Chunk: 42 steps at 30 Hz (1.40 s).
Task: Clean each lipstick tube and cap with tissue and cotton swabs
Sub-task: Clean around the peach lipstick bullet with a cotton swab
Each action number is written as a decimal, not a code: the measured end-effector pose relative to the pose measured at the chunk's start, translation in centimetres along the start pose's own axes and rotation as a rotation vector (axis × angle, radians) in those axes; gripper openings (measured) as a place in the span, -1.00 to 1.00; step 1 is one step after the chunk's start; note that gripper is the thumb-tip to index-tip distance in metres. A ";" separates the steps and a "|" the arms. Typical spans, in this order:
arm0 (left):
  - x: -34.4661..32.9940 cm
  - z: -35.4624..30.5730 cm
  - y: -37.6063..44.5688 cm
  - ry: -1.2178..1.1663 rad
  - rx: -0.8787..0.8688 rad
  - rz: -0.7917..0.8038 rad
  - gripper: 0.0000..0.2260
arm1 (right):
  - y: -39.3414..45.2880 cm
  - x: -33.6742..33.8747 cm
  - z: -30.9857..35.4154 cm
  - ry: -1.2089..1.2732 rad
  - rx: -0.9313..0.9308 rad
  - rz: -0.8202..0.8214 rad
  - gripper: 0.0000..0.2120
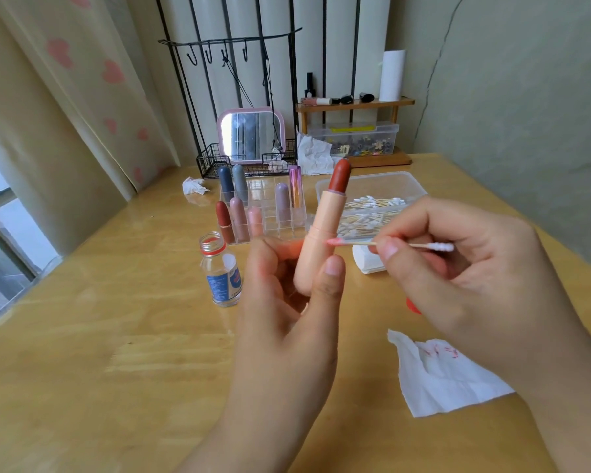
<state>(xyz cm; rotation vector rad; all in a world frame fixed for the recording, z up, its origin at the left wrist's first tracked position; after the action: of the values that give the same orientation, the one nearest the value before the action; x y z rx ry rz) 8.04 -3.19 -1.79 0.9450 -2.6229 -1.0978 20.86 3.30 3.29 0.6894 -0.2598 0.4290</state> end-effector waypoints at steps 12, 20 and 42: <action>0.3 -0.9 0.0 0.127 -0.129 0.000 -0.90 | -0.5 -0.1 1.2 -0.118 0.104 -0.050 -0.86; -0.1 -1.9 0.0 0.238 -0.241 0.027 -0.88 | -0.6 -0.2 1.6 -0.146 0.116 -0.060 -0.83; -0.8 1.0 -0.2 -0.169 0.089 0.044 -0.78 | 0.2 -0.3 -0.6 0.017 -0.010 0.026 -0.82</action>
<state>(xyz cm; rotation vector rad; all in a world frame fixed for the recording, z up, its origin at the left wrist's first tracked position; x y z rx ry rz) 8.43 -2.23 -2.52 0.8411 -2.8346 -1.1042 20.56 3.76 2.83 0.6728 -0.2547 0.4583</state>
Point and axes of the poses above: each hand's wrist, its own y-axis towards the middle knuckle, its own x-axis out of the back of the hand, z = x × y, the point moved 9 cm from there along y, towards the middle knuckle, and after that the axes turned 12 degrees about -x, right-handed, at the moved point
